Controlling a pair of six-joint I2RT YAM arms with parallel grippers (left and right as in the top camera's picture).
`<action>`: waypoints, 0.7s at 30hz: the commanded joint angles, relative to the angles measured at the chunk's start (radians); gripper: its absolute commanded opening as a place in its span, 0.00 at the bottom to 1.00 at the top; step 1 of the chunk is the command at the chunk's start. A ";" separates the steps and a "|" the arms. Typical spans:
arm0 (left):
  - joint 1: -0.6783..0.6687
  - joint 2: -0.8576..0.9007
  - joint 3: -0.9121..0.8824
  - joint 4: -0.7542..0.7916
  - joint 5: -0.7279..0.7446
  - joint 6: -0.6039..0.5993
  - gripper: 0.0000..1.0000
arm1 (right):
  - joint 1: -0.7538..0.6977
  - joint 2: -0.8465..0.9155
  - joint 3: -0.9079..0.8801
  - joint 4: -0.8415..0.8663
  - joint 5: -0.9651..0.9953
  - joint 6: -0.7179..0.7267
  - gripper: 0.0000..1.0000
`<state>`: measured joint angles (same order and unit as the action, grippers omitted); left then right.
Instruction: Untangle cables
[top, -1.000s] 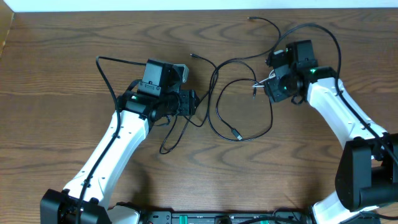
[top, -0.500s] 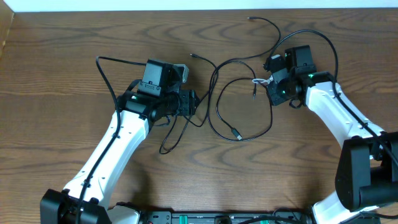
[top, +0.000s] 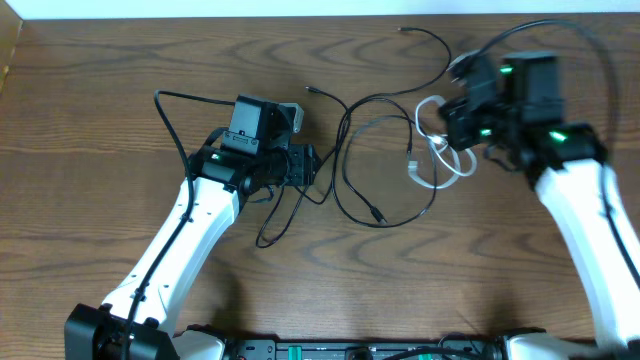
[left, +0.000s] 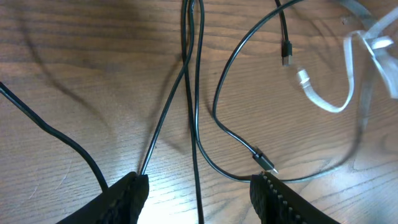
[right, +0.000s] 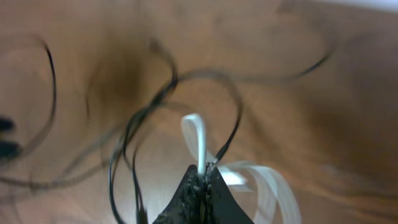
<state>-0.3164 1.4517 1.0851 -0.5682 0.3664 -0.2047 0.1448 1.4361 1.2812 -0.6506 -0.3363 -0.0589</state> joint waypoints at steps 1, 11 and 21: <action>-0.004 0.008 0.016 0.001 -0.010 0.013 0.58 | -0.051 -0.063 0.016 -0.011 0.168 0.138 0.01; -0.004 0.008 0.016 0.001 -0.010 0.013 0.58 | -0.111 -0.002 -0.002 -0.113 0.196 0.188 0.01; -0.004 0.008 0.016 0.001 -0.010 0.013 0.58 | -0.112 -0.003 -0.002 -0.021 -0.138 0.019 0.01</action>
<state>-0.3164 1.4517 1.0851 -0.5682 0.3664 -0.2047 0.0319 1.4433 1.2732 -0.6472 -0.4423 0.0154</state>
